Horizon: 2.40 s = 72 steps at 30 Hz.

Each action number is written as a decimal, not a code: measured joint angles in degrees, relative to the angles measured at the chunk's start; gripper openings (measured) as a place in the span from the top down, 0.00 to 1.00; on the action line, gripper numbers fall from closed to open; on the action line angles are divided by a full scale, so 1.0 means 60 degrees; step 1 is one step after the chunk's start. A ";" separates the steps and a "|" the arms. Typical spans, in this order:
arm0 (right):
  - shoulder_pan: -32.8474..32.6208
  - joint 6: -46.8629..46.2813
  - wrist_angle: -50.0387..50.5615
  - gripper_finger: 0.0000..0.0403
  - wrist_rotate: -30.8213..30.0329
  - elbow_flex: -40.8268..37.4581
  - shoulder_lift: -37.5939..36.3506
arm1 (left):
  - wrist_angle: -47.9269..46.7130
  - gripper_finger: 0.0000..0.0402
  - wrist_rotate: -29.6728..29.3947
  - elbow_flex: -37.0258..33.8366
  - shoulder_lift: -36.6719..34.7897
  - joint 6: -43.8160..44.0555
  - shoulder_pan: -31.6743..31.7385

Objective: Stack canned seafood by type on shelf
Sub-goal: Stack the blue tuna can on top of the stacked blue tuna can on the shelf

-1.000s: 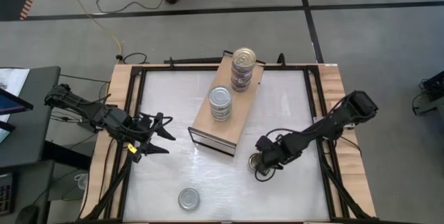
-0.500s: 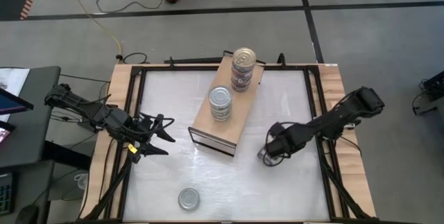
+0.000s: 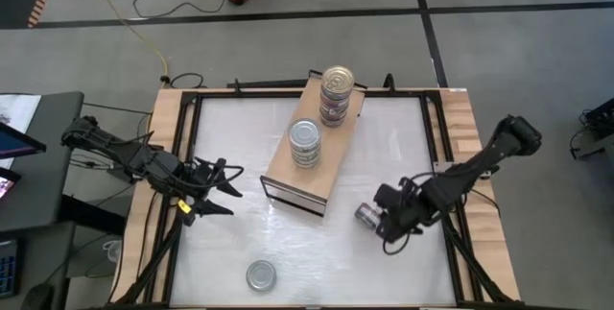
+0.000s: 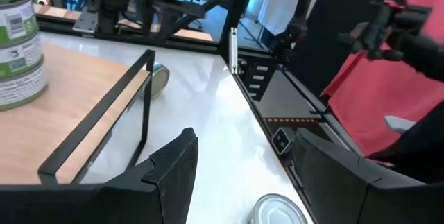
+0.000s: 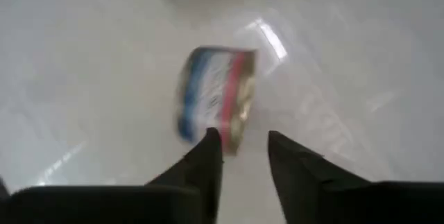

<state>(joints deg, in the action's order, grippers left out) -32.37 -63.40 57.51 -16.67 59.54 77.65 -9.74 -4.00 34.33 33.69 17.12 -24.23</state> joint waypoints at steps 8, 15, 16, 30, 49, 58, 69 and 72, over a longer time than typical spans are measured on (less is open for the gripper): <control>-0.0280 -0.0172 -0.0121 0.31 0.0022 0.0770 0.1338 | 0.0018 0.44 -0.0639 0.0000 0.0007 -0.0025 0.0000; 0.0044 -0.1690 0.0633 0.23 0.0007 0.1541 0.2516 | 0.0018 0.44 -0.0658 0.0000 0.0007 0.0091 0.0000; 0.0037 -0.1687 0.0606 0.23 0.0013 0.1587 0.2697 | 0.0018 0.44 -0.0658 0.0000 0.0007 0.0095 0.0000; -0.0036 -0.1465 0.0683 0.26 0.0079 0.1746 0.3821 | 0.0024 0.44 -0.0662 0.0000 0.0007 0.0182 -0.0003; -0.1036 -0.1016 0.2852 0.45 -0.1381 0.1740 0.3985 | 0.1013 0.44 -0.0698 0.0000 0.0007 -0.1261 0.0014; -0.0663 -0.0323 0.5307 0.44 -0.4267 0.2226 0.3735 | 0.1719 0.44 -0.0107 0.0004 -0.0085 -0.3247 0.1129; 0.1495 0.2133 0.5425 0.44 -0.6801 0.3041 0.2422 | 0.1759 0.44 0.1405 0.0007 -0.0427 -0.4216 0.3871; 0.1985 0.2454 0.5440 0.44 -0.7190 0.3357 0.1970 | 0.1748 0.44 0.1983 0.0007 -0.0217 -0.3801 0.4611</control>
<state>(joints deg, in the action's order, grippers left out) -20.46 -48.67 90.15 -59.81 79.69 89.47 0.75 7.90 34.37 32.39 -5.68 3.44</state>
